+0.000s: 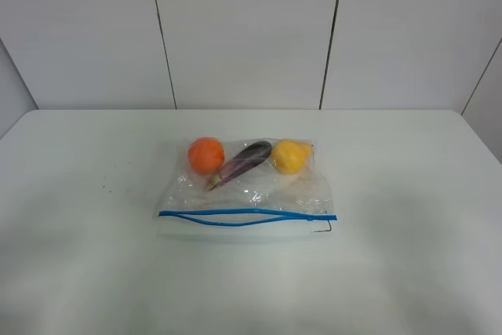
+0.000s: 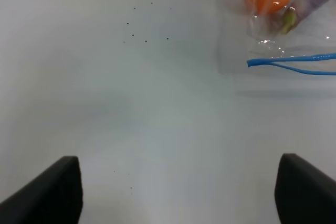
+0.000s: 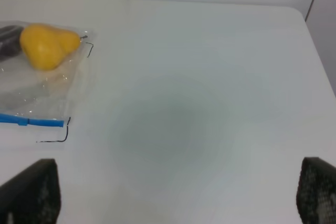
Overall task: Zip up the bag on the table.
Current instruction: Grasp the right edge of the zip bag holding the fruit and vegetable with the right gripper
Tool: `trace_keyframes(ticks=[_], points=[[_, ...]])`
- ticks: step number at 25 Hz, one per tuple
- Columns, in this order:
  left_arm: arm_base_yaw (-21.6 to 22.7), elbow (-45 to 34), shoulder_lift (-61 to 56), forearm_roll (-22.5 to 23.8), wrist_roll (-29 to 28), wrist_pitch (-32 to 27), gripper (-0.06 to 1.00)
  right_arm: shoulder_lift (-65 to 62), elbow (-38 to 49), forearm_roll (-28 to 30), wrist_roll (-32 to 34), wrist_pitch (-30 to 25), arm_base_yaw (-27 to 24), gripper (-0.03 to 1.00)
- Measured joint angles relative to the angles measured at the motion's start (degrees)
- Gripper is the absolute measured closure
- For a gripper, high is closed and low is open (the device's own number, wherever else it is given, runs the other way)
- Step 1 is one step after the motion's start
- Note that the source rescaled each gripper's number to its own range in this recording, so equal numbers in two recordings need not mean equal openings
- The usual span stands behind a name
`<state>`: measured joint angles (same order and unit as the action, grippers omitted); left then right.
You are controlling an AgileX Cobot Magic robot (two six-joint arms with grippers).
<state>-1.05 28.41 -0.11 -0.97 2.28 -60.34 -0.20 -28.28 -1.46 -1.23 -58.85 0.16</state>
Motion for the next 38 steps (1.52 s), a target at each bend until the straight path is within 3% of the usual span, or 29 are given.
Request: trace_keyframes(ticks=[12,21,30,38], points=[[0.0,0.0,0.0,0.0,0.0,0.0,-0.06,1.1,-0.6,0.0,0.0,0.2,0.0,-0.03],[0.0,0.0,0.0,0.0,0.0,0.0,-0.06,30.2,-14.3,-1.9,0.0,3.2,0.0,-0.03],[0.0,0.0,0.0,0.0,0.0,0.0,-0.06,62.5,-23.0,-14.5,-3.5,7.8,0.0,-0.03],[0.0,0.0,0.0,0.0,0.0,0.0,-0.06,86.5,-23.4,-33.0,-20.9,12.5,0.0,-0.03]])
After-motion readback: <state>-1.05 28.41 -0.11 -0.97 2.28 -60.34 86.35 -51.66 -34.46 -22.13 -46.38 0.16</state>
